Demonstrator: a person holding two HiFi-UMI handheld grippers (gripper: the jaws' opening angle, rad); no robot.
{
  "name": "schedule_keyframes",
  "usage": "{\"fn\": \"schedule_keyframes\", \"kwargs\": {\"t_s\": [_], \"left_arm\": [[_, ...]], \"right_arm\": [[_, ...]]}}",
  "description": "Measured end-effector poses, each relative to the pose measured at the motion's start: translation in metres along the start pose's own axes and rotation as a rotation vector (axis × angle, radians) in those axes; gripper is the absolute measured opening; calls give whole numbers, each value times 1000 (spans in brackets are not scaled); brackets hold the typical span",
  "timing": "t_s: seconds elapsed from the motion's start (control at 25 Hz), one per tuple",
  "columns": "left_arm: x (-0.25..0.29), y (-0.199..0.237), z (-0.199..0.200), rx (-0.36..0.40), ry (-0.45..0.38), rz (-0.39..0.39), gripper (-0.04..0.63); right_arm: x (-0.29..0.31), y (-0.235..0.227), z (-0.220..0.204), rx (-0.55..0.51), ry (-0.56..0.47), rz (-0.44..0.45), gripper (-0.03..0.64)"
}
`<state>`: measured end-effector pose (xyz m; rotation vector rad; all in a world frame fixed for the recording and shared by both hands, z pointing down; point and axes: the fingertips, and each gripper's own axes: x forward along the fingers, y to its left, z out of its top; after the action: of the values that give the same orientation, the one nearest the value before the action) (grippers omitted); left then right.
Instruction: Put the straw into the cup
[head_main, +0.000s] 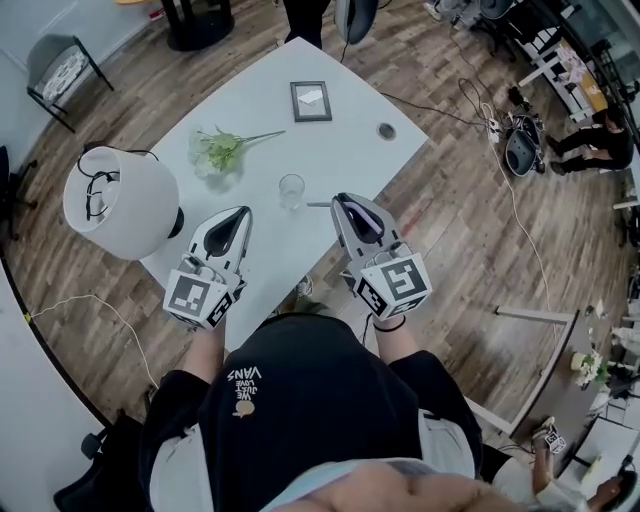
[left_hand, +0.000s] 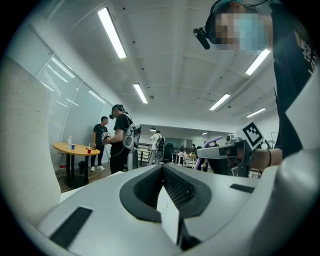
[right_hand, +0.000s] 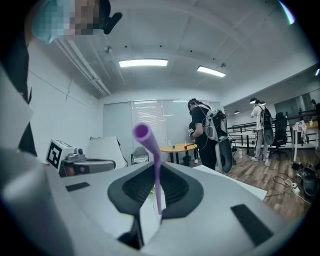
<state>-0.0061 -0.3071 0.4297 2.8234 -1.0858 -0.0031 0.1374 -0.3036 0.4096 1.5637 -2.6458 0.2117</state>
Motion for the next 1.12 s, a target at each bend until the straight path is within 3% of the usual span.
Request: {"fn": "schedule_keyframes", "kwargs": {"t_s": [0.4, 1.12], "left_arm": [[1, 14, -2, -11, 18, 70, 11], [-9, 35, -14, -37, 38, 136, 11]], "right_arm": [[48, -6, -6, -16, 21, 79, 41], [99, -5, -81, 17, 194, 109, 41]]}}
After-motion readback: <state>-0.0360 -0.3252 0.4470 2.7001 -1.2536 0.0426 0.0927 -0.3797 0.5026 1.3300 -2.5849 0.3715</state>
